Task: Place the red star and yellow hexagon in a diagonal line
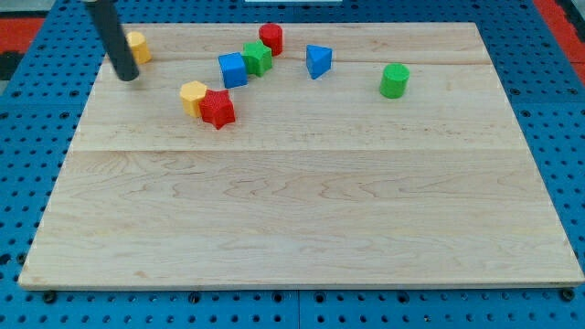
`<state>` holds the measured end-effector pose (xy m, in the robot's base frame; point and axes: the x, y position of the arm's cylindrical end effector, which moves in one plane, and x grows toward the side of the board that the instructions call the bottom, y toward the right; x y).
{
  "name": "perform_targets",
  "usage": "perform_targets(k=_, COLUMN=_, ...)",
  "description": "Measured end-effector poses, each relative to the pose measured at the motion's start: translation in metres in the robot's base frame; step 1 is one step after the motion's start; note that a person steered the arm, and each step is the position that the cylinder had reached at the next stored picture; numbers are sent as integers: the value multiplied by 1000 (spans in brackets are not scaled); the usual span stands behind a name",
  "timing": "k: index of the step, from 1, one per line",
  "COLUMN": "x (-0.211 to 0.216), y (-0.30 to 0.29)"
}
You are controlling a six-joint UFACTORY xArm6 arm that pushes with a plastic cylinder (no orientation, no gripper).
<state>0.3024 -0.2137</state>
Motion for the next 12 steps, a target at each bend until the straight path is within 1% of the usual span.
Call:
perform_targets(k=1, x=-7, y=55)
perform_targets(k=2, x=32, y=19)
perform_targets(k=3, x=57, y=66)
perform_targets(k=4, x=49, y=186)
perform_targets(k=5, x=22, y=271)
perform_targets(k=6, x=36, y=195)
perform_targets(k=7, x=35, y=165)
perform_targets(k=8, x=4, y=210)
perform_targets(k=9, x=-35, y=242)
perform_targets(k=11, x=-79, y=256)
perform_targets(k=12, x=-100, y=286)
